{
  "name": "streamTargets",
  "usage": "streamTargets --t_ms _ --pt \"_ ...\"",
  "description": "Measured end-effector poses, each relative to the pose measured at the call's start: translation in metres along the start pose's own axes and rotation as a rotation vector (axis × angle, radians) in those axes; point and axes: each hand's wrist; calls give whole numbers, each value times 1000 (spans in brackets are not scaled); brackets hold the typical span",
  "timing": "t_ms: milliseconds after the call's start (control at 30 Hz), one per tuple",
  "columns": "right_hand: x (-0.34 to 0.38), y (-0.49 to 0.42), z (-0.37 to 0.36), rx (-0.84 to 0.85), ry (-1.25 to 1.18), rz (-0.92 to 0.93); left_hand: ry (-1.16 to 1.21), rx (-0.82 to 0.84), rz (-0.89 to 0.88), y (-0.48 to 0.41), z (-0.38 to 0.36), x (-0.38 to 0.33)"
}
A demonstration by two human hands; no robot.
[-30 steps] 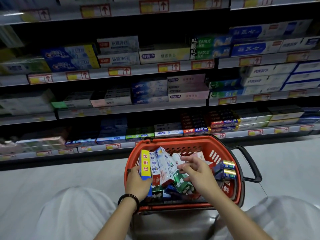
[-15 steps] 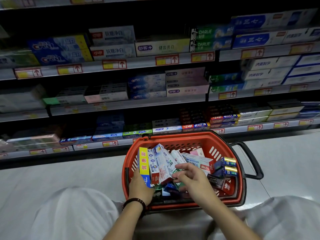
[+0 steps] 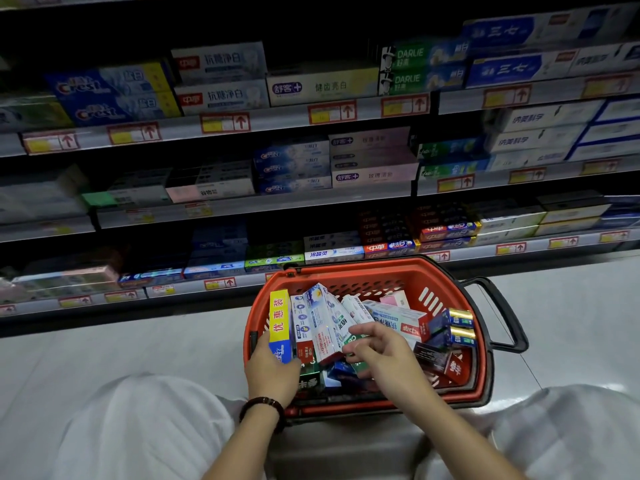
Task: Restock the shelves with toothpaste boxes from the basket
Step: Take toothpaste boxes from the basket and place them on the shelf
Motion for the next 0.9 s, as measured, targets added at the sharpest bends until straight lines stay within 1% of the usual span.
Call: streamTargets --t_ms 100,167,333,500,600,800,900 --pt "0 0 1 -3 2 -4 68 -54 38 2 7 -5" --pt "-1 -1 1 -5 6 -6 129 -54 68 3 11 -8" --pt "-2 0 0 -2 8 -9 317 26 77 7 14 -15" --pt "-5 -3 1 -22 -13 -6 446 113 50 14 16 -23" --pt "-10 -8 2 -63 -39 -8 499 158 62 16 15 -28" --pt "-16 -17 12 -206 -54 31 581 188 128 16 14 -30" --pt "-15 -19 17 -269 -68 27 611 239 163 18 17 -33"
Point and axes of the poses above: each hand's wrist, its own y-axis away from the middle knuckle, its own z-axis out of the back of the hand, x = y × z, and after that the axes turned 1 degree about x, right-handed
